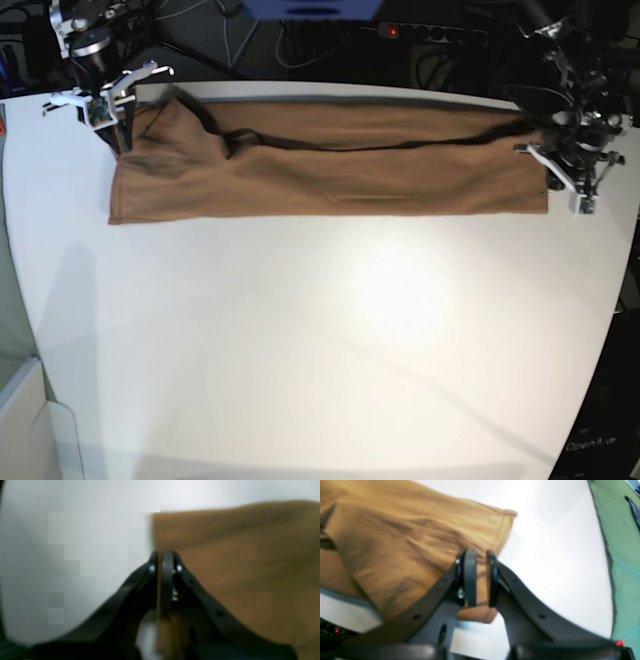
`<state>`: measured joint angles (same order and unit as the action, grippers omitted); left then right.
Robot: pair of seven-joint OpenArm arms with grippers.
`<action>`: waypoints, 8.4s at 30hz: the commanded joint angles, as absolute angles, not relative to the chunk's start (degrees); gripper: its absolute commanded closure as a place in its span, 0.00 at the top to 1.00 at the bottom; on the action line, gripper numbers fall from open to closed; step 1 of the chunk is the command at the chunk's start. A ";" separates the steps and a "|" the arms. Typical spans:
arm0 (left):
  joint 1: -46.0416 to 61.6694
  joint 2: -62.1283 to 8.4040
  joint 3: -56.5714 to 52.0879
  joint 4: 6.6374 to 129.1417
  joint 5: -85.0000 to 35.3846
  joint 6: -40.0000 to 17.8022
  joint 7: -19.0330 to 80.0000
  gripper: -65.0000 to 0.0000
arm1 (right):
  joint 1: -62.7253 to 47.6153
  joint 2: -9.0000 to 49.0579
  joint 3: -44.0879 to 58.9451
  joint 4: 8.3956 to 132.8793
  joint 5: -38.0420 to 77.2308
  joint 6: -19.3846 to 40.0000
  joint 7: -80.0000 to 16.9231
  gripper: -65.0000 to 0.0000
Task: Fold the T-shirt properly
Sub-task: 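Open the left gripper and raise it off the strip end, then move the left gripper down to the strip end and grasp it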
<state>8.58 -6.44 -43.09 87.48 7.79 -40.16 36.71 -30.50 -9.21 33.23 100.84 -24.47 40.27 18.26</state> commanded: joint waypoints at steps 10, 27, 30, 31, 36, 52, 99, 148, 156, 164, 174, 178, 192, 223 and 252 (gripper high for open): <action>7.43 -5.76 -45.58 88.13 11.12 -40.00 35.65 0.03 | -27.91 -9.00 33.54 98.59 -23.43 40.00 19.74 0.09; 7.34 -4.00 -45.23 88.84 11.38 -40.00 35.74 0.03 | -24.66 -9.00 33.54 93.14 -29.41 40.00 19.65 0.08; 6.29 -3.91 -44.09 87.87 11.56 -40.00 35.74 0.03 | -24.22 -9.00 33.36 91.82 -29.41 40.00 19.65 0.09; 5.85 -3.91 -43.03 86.81 11.65 -40.00 35.74 0.03 | -23.34 -9.00 33.54 91.12 -29.49 40.00 19.65 0.09; 3.03 -4.44 -41.01 80.92 11.65 -40.00 35.74 0.03 | -20.88 -9.00 34.95 88.13 -32.92 40.00 19.65 0.09; -1.01 -4.35 -44.09 80.31 17.71 -40.00 37.49 0.03 | -7.16 -3.12 40.40 73.27 -38.99 40.00 16.66 0.08; -1.63 -5.58 -44.00 86.73 -8.48 -40.00 67.82 0.29 | -6.99 -2.07 40.13 71.08 -39.25 40.00 15.16 0.08; -2.42 -7.34 -38.90 79.78 -15.43 -40.00 67.74 0.18 | -6.99 -2.07 40.04 71.08 -39.25 40.00 15.25 0.08; -3.30 -7.34 -39.16 80.48 -15.52 -40.00 69.49 0.05 | -6.99 -2.07 40.04 71.08 -39.25 40.00 15.16 0.08; -4.53 -4.97 -40.40 89.63 -15.60 -40.00 74.86 0.05 | -6.99 -2.07 40.04 71.08 -39.25 40.00 15.16 0.08; -8.92 1.80 -38.81 102.20 -14.90 -40.00 80.00 0.05 | -6.99 -2.95 40.04 71.16 -39.34 40.00 15.08 0.08; -8.22 3.74 -34.07 102.20 -15.52 -40.00 80.00 0.05 | -6.99 -3.03 40.04 71.16 -39.34 40.00 15.08 0.08; -6.29 -2.42 -39.43 101.41 -16.31 -40.00 79.87 0.06 | -6.99 -2.86 40.13 71.16 -39.34 40.00 15.08 0.08; -2.51 -9.71 -43.30 77.32 -28.18 -40.00 71.87 0.76 | -6.99 -2.95 40.04 71.43 -39.34 40.00 15.25 0.08; -6.20 -1.45 -36.62 92.26 -28.18 -40.00 79.60 0.04 | -6.99 -3.12 40.04 71.16 -39.34 40.00 15.25 0.08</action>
<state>-5.02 -0.91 -36.73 91.31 -26.89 -39.86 80.18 -6.35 -3.03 39.94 71.61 -35.42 39.16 20.82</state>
